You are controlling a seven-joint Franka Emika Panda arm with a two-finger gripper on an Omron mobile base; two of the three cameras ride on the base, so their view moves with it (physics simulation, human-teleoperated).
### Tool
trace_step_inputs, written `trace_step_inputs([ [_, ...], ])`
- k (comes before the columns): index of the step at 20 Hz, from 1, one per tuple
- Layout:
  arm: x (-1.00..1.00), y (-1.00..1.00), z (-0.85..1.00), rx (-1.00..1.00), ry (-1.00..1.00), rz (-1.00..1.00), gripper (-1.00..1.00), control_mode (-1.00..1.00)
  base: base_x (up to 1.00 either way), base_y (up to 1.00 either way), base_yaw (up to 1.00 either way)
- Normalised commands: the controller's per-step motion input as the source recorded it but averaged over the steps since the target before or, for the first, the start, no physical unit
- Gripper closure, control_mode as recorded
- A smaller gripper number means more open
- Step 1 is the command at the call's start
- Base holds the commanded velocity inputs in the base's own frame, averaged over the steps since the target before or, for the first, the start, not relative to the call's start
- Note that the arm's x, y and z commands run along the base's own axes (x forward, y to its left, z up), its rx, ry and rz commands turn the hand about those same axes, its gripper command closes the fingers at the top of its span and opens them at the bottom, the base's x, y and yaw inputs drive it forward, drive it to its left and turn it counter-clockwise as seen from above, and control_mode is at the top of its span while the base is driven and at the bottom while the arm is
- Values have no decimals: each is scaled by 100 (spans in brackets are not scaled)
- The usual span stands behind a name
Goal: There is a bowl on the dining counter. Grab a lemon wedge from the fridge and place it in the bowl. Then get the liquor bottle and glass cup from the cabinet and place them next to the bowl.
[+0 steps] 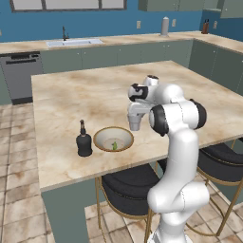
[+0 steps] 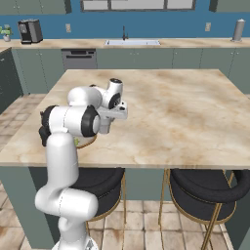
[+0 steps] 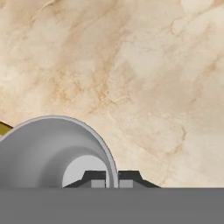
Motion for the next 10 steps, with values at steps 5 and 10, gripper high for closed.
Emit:
trace_step_inputs([
  [5, -8, -6, -11, -8, 0, 0, 100, -100, 0, 0, 0],
  [10, -33, -3, -24, 1, -2, 0, 100, -100, 0, 0, 0],
])
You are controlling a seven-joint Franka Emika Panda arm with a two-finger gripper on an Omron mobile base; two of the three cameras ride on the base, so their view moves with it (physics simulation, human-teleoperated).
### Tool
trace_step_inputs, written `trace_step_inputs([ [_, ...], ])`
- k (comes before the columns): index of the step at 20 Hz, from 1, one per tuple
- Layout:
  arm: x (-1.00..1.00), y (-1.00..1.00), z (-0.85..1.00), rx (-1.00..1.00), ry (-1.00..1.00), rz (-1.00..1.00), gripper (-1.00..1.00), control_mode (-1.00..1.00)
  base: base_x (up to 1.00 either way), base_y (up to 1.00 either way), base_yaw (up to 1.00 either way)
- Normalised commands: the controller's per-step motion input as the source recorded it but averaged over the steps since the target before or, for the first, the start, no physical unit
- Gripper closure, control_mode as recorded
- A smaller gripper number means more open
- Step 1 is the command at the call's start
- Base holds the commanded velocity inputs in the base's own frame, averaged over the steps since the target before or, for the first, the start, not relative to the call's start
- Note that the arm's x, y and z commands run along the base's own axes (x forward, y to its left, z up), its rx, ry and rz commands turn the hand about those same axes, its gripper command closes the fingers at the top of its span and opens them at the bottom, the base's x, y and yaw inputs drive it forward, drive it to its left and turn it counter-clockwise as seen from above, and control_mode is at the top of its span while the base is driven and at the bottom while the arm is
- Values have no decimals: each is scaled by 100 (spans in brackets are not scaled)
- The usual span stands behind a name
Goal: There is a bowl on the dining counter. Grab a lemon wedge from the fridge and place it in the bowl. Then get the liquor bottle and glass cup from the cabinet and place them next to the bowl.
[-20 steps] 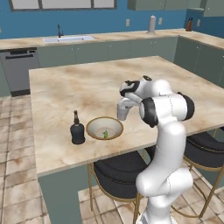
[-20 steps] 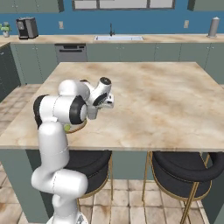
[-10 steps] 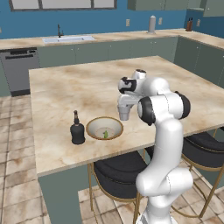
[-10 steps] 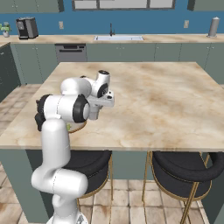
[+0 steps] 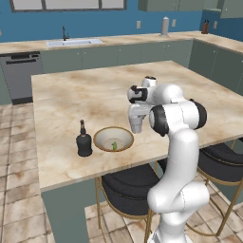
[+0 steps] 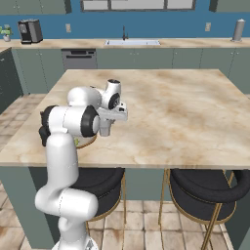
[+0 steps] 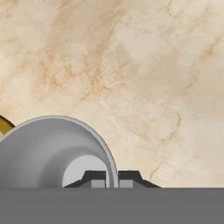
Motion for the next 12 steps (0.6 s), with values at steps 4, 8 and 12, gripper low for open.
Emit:
trace_step_inputs([
  [4, -34, -12, -23, 6, -8, 0, 100, -100, 0, 0, 0],
  [8, -16, -8, -17, 1, -7, 0, 100, -100, 0, 0, 0],
  [12, 0, 0, -19, 0, -3, 0, 100, -100, 0, 0, 0],
])
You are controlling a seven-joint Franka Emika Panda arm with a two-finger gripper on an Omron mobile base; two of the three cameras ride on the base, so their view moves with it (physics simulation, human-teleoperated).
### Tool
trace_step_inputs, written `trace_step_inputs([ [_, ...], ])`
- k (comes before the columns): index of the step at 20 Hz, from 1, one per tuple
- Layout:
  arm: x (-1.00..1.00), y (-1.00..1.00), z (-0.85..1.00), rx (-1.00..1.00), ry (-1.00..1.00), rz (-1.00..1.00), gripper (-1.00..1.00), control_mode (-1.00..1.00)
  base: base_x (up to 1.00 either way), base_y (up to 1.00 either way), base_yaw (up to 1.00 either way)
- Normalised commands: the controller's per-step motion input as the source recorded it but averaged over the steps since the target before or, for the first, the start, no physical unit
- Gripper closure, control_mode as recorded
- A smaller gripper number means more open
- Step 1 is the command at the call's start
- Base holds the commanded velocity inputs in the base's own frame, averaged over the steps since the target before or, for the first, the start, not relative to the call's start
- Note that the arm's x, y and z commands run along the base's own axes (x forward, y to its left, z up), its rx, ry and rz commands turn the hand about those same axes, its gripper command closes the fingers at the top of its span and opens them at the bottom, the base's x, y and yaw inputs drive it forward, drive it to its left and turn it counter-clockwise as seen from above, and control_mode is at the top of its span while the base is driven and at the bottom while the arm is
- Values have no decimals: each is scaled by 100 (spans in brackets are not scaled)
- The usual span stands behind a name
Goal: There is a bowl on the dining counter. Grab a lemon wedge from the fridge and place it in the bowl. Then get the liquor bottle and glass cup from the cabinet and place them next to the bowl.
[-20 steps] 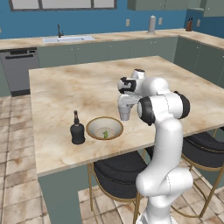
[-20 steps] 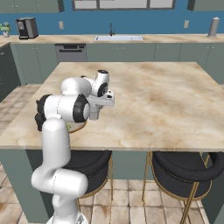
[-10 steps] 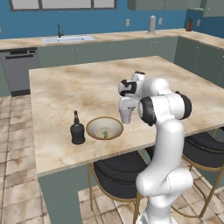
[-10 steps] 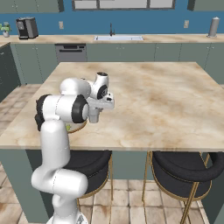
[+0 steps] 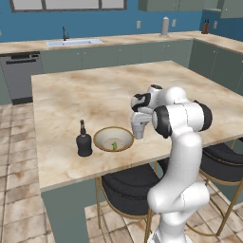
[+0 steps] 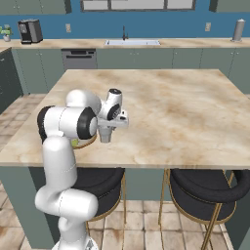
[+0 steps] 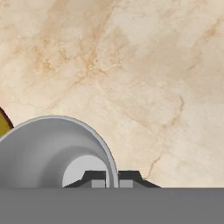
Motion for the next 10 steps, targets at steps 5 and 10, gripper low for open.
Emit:
trace_step_inputs([
  [5, 17, 0, -15, 0, 0, 0, 100, -100, 0, 0, 0],
  [10, 14, -1, -9, 0, 0, 0, 100, -100, 0, 0, 0],
])
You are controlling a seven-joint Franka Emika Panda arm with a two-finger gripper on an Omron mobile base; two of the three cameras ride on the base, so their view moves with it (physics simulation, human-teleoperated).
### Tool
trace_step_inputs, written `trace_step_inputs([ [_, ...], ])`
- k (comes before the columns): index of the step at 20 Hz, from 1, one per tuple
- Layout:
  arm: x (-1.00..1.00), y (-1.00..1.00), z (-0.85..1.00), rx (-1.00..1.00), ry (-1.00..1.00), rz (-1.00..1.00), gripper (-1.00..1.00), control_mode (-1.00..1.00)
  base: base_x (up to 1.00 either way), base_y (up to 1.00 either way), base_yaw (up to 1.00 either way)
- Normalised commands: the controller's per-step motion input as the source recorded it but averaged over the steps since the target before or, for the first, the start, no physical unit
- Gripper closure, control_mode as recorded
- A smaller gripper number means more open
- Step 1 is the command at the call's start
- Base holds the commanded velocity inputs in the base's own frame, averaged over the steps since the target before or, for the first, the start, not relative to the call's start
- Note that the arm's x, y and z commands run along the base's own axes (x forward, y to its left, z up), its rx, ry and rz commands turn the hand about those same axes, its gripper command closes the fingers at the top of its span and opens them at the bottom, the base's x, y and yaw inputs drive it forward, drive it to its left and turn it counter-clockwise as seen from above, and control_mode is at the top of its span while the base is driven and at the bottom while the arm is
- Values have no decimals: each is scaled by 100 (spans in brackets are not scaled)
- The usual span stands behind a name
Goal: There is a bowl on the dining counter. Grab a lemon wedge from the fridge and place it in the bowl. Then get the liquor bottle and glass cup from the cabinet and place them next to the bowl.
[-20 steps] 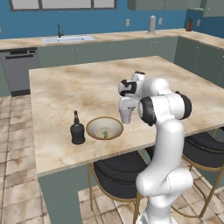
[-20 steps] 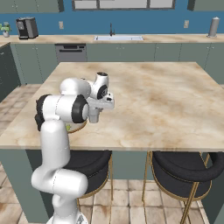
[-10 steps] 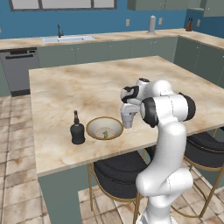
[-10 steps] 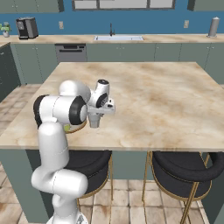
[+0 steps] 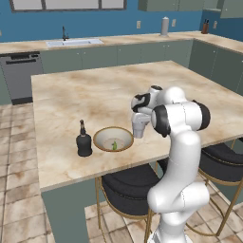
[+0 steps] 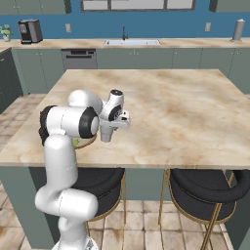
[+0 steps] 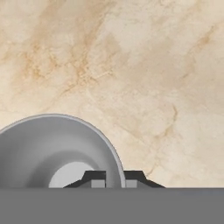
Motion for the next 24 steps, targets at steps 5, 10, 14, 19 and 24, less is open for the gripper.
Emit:
trace_step_inputs([
  [5, -7, -1, -3, 0, -2, 0, 100, -100, 0, 0, 0],
  [10, -14, 2, 0, 0, -1, 0, -100, -100, 0, 0, 0],
  [14, -11, 0, 12, 0, 0, 0, -100, -100, 0, 0, 0],
  [19, -17, 0, 40, 0, -1, 0, -100, -100, 0, 0, 0],
  [24, -20, 0, 96, 0, -15, 0, -100, -100, 0, 0, 0],
])
